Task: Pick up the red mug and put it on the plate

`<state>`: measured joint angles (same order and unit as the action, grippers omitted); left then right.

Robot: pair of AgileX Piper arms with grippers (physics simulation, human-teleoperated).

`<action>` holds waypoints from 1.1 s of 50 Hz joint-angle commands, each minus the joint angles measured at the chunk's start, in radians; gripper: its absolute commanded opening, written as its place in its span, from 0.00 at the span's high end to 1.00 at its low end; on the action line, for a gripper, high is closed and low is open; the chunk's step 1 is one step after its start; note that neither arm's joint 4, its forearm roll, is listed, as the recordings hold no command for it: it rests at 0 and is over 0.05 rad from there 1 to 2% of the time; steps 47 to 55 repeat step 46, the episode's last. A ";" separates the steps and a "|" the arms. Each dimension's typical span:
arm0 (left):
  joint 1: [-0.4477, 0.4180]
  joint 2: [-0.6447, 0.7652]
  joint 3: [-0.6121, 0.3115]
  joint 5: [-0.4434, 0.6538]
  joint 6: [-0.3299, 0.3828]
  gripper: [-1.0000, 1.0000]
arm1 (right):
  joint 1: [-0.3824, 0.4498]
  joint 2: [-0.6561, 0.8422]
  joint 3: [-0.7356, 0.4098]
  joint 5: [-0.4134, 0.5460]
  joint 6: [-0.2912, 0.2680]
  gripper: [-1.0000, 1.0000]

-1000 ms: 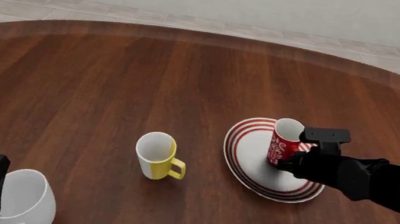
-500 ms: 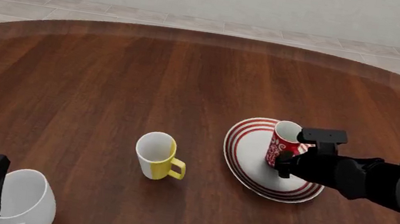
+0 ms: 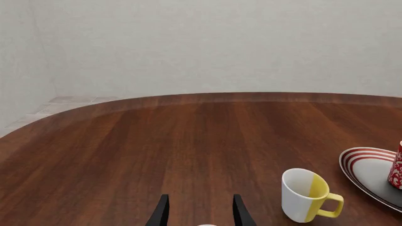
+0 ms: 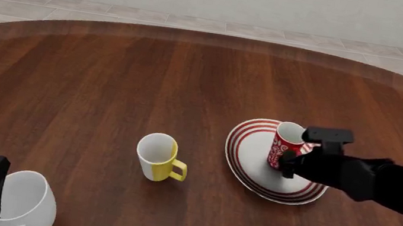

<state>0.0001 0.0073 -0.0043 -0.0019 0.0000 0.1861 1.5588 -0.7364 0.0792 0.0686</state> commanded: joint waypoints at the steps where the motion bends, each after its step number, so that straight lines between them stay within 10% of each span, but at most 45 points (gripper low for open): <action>1: 0.000 0.000 0.000 0.000 0.000 0.00 | 0.005 -0.088 0.007 0.049 -0.012 0.00; 55: 0.000 0.000 0.000 0.000 0.000 0.00 | 0.032 -0.771 0.144 0.404 -0.057 0.00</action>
